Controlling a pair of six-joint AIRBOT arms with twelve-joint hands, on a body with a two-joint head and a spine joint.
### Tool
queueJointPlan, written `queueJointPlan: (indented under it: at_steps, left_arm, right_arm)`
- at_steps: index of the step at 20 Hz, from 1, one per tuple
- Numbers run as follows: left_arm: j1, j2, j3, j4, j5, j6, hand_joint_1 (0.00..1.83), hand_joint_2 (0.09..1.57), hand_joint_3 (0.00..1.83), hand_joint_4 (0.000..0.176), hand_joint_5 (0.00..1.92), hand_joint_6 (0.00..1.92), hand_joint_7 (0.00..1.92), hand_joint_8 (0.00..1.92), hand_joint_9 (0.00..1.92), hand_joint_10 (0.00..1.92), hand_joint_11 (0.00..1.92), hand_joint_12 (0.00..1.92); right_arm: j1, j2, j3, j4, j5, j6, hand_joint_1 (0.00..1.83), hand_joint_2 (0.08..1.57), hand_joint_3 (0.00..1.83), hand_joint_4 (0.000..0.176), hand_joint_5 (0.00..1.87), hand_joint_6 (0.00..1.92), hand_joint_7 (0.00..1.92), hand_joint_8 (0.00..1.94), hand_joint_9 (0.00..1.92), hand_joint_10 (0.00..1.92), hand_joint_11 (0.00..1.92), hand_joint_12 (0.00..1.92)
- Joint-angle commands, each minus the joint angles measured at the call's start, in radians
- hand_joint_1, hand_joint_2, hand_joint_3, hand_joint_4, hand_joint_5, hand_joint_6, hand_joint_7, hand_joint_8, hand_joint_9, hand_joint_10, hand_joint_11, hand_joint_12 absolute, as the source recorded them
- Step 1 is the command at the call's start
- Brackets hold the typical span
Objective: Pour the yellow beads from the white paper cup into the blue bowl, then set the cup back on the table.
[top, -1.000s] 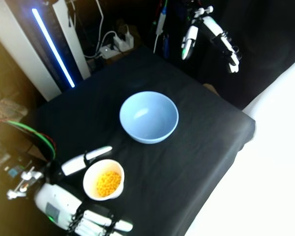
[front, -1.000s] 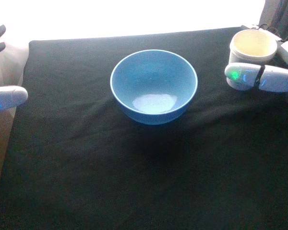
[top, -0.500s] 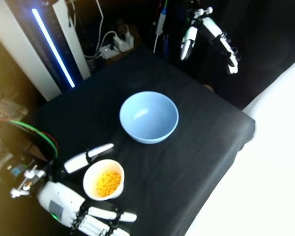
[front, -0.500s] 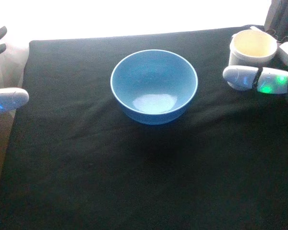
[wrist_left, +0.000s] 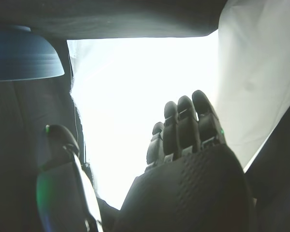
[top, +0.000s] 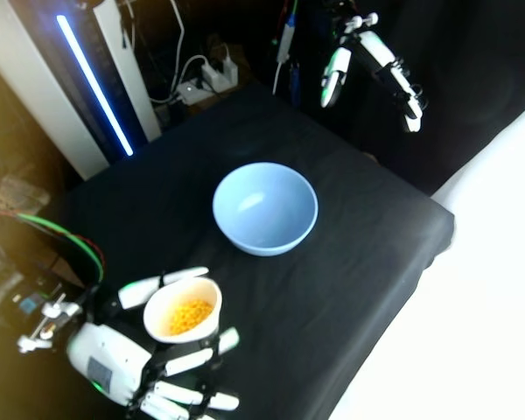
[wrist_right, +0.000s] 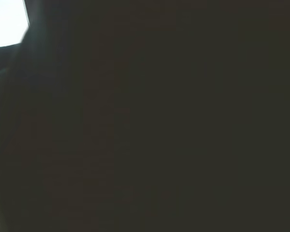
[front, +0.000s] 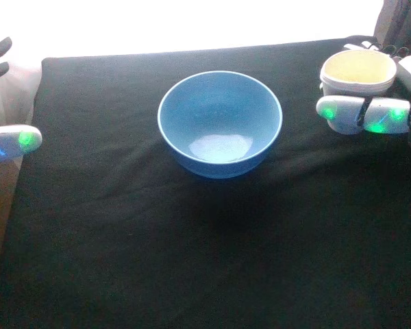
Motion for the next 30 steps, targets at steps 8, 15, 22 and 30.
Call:
queueJointPlan:
  at_steps: [8, 15, 22, 30]
  left_arm:
    - [-0.005, -0.008, 0.009, -0.017, -0.121, -0.009, 0.63, 0.84, 0.00, 0.145, 0.04, 0.00, 0.25, 0.00, 0.20, 0.01, 0.00, 0.42]
    - [0.002, -0.015, 0.010, -0.022, -0.120, -0.009, 0.61, 0.82, 0.00, 0.123, 0.06, 0.00, 0.29, 0.00, 0.24, 0.00, 0.00, 0.52]
    - [0.004, -0.025, 0.017, -0.024, -0.119, -0.009, 0.65, 0.77, 0.00, 0.148, 0.08, 0.00, 0.32, 0.00, 0.24, 0.00, 0.00, 0.52]
    - [0.004, -0.027, 0.018, -0.025, -0.121, -0.009, 0.63, 0.79, 0.00, 0.126, 0.07, 0.00, 0.32, 0.00, 0.23, 0.00, 0.00, 0.51]
  right_arm:
    - [0.010, 0.042, -0.008, -0.091, 0.091, 0.019, 0.99, 1.13, 0.00, 0.176, 0.93, 1.05, 0.36, 0.00, 0.10, 0.00, 0.00, 0.00]
    - [0.069, 0.087, -0.029, -0.189, 0.091, 0.019, 0.99, 1.13, 0.00, 0.176, 0.95, 1.02, 0.39, 0.00, 0.10, 0.00, 0.00, 0.00]
    - [0.167, 0.118, -0.046, -0.306, 0.091, 0.019, 0.98, 1.14, 0.00, 0.176, 0.92, 1.06, 0.48, 0.01, 0.21, 0.00, 0.02, 0.08]
    - [0.257, 0.140, -0.048, -0.402, 0.043, 0.019, 0.95, 1.18, 0.00, 0.176, 0.84, 1.18, 0.86, 0.01, 0.74, 0.02, 0.36, 0.84]
